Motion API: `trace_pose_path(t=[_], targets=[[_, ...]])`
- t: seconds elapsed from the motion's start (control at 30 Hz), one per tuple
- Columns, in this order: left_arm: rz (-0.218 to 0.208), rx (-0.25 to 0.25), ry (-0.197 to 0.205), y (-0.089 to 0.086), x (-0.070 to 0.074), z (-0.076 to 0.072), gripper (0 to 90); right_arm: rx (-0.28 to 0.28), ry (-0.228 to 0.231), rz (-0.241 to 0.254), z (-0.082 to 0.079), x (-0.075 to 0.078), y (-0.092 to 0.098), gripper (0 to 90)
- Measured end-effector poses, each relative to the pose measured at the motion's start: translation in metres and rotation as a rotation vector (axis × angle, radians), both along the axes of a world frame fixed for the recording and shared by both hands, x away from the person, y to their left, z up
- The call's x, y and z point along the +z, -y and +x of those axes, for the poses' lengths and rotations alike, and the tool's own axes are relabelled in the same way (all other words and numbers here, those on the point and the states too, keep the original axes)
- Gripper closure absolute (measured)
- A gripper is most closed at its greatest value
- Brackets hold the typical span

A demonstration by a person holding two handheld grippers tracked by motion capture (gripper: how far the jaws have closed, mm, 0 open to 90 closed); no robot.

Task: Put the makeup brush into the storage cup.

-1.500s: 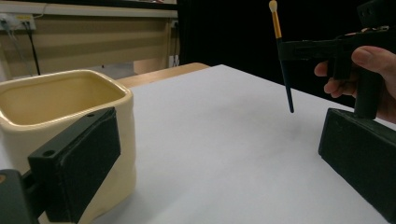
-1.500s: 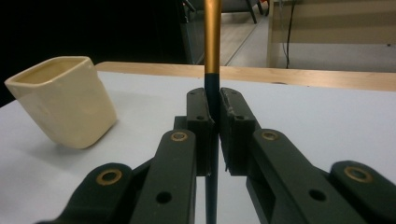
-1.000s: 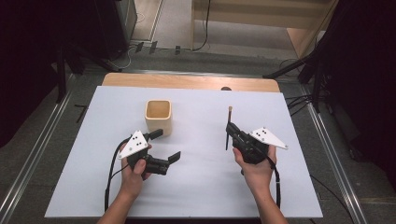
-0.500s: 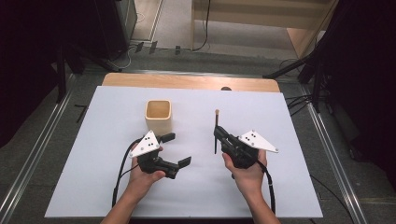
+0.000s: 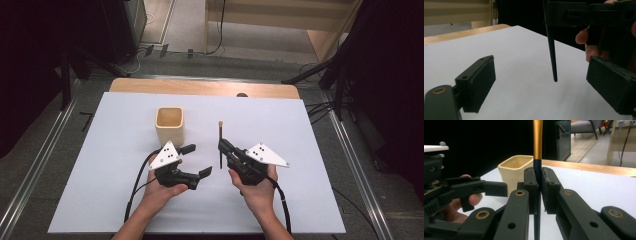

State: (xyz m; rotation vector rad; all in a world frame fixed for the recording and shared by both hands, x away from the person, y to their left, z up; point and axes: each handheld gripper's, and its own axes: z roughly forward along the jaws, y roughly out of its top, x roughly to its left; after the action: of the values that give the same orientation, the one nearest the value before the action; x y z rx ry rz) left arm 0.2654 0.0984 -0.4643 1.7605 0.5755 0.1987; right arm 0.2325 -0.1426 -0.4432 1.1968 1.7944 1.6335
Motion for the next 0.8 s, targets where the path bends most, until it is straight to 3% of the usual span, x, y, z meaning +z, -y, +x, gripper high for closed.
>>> trace_pose_path(t=[0.3,0.53,0.8], targets=[[0.014,-0.006,-0.006,0.011,-0.002,-0.004,17.0,0.028,0.007,0.008,-0.004,0.000,-0.010,84.3],[0.019,0.002,-0.003,0.017,-0.002,-0.007,31.7,0.051,0.009,0.021,-0.008,0.000,-0.018,84.3],[-0.005,0.003,-0.025,0.017,-0.001,-0.008,49.1,0.070,0.017,0.022,-0.012,-0.001,-0.024,84.3]])
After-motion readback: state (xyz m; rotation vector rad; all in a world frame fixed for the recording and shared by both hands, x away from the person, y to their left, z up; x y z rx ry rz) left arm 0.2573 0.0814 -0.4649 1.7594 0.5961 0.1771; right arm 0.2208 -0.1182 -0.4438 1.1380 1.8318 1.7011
